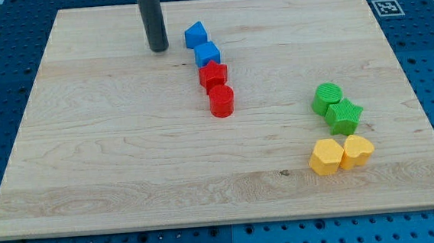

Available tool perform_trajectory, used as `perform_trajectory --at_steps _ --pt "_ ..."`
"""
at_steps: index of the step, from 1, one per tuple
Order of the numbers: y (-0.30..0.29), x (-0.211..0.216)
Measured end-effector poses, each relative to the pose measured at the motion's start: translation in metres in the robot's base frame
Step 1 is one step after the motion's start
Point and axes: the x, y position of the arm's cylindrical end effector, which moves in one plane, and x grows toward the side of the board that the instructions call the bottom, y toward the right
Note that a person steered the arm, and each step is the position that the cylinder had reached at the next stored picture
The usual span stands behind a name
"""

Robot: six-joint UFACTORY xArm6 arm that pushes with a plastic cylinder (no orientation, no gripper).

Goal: Slightly move the blue cube above the red blocks

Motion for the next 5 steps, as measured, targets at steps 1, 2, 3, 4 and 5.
perform_trajectory --at_steps 1,2,3,4,5 --pt "0.025 0.009" --pt "0.041 0.009" --pt "0.046 0.01" --pt "0.038 0.01" --pt "-0.022 0.0"
